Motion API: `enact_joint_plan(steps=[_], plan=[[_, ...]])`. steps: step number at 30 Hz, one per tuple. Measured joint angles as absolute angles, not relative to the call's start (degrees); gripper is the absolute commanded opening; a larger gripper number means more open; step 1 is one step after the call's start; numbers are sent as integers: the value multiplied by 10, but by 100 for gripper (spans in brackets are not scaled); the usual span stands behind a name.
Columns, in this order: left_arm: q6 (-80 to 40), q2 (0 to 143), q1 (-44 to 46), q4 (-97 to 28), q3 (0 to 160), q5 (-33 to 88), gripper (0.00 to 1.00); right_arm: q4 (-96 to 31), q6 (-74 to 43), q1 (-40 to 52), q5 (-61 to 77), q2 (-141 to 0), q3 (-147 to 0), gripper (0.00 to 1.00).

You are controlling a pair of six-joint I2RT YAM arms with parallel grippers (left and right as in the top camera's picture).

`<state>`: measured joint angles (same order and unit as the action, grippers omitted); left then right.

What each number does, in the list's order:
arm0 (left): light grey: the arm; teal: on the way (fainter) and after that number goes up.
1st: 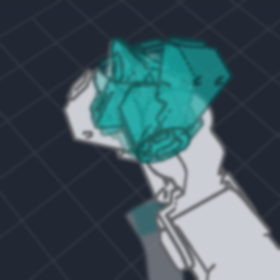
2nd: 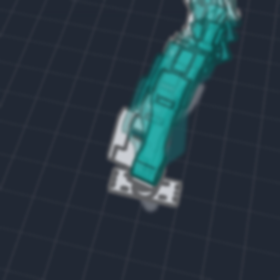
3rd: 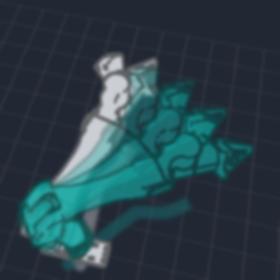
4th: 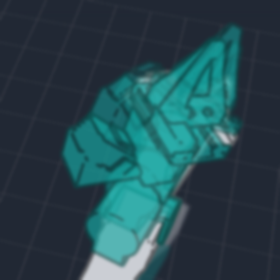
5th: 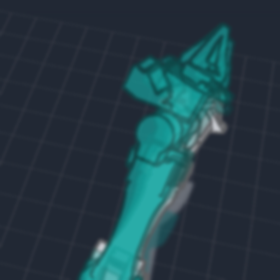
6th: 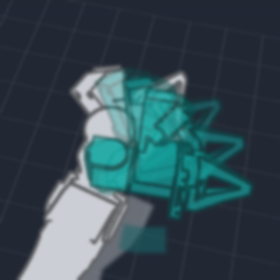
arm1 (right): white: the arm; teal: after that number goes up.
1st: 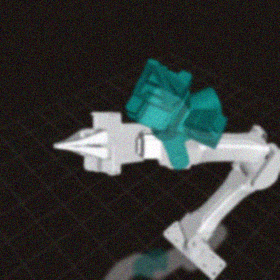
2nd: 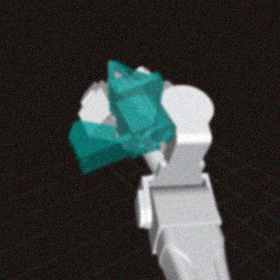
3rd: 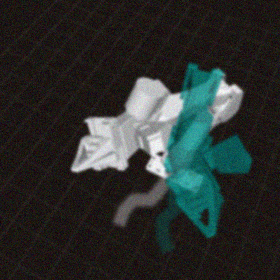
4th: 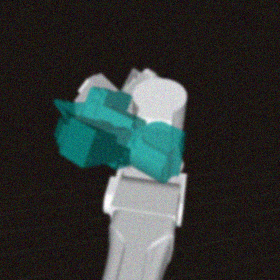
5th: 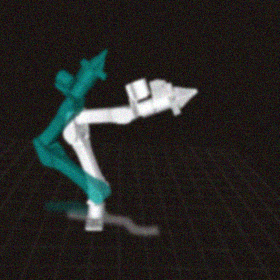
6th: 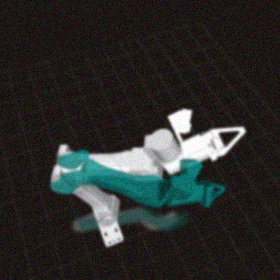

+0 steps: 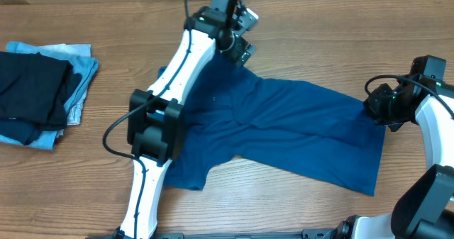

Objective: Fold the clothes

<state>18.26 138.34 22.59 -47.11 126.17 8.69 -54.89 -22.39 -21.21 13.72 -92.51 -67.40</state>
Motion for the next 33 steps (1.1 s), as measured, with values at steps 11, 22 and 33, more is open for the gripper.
enact_joint_plan(steps=[11,22,33], plan=[[186,1426,269,-449,1264,1,69,-549,-224,-212,137,-925,-674,4],[185,1463,269,-441,1265,-16,30,-548,-224,-212,137,-925,-674,4],[147,1472,269,-511,1434,-20,4,-511,-224,-212,135,-925,-674,4]])
